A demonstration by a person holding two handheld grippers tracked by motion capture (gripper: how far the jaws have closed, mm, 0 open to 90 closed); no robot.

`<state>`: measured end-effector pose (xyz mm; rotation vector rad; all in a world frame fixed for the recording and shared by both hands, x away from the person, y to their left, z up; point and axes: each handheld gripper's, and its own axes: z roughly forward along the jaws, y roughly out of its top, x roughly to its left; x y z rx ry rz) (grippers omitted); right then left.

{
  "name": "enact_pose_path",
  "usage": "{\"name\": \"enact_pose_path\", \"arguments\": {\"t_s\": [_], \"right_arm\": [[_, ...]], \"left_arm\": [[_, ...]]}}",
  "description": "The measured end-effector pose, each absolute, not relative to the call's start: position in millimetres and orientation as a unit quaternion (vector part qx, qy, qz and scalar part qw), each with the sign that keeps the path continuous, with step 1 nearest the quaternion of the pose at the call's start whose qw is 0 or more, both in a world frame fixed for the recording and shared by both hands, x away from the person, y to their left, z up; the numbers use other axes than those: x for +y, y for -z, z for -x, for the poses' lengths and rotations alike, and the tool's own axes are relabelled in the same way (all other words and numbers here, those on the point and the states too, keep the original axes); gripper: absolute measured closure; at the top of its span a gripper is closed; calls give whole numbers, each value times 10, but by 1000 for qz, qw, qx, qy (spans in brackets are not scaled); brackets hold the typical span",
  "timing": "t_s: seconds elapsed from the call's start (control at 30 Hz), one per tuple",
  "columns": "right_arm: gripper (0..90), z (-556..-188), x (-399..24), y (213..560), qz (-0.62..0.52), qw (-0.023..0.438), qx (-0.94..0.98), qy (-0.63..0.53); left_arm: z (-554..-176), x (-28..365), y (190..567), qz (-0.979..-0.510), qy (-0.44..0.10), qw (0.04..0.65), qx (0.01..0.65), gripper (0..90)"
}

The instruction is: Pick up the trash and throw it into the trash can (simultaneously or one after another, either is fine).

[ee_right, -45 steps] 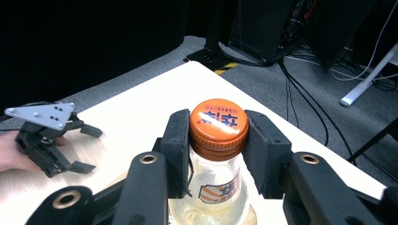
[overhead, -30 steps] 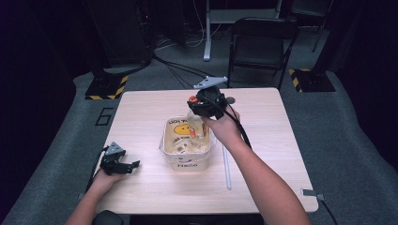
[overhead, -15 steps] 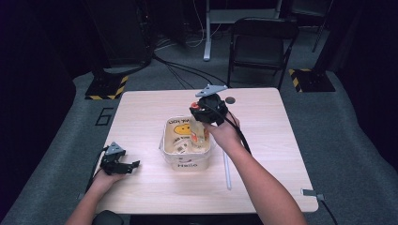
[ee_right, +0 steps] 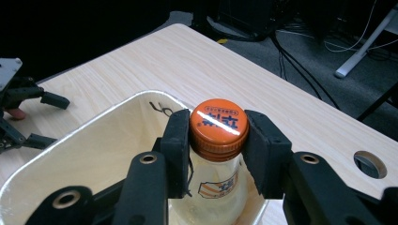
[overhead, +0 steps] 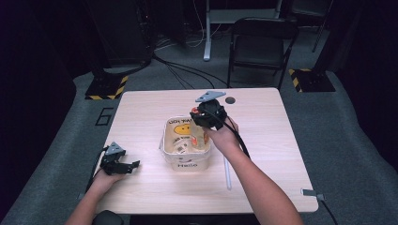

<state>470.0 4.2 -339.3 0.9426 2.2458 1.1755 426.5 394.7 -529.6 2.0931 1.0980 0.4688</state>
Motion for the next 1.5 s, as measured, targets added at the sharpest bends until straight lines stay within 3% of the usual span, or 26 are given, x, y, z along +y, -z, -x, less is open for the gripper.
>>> {"name": "enact_pose_path", "arguments": {"t_s": [0.5, 0.63, 0.83, 1.5], "right_arm": [[615, -4684, 20, 3502, -341, 215, 811, -424], [533, -4685, 14, 3511, -345, 211, 811, -422], [509, -4658, -1, 3525, -345, 207, 810, -426], [521, -4467, -278, 3603, -355, 213, 801, -432]], "left_arm": [[-4266, 3946, 5296, -811, -182, 358, 426, 119], [-4265, 3946, 5295, -811, -181, 358, 426, 119], [-4264, 3946, 5295, -811, -181, 358, 426, 119], [-4264, 3945, 5295, -811, -181, 358, 426, 119]]}}
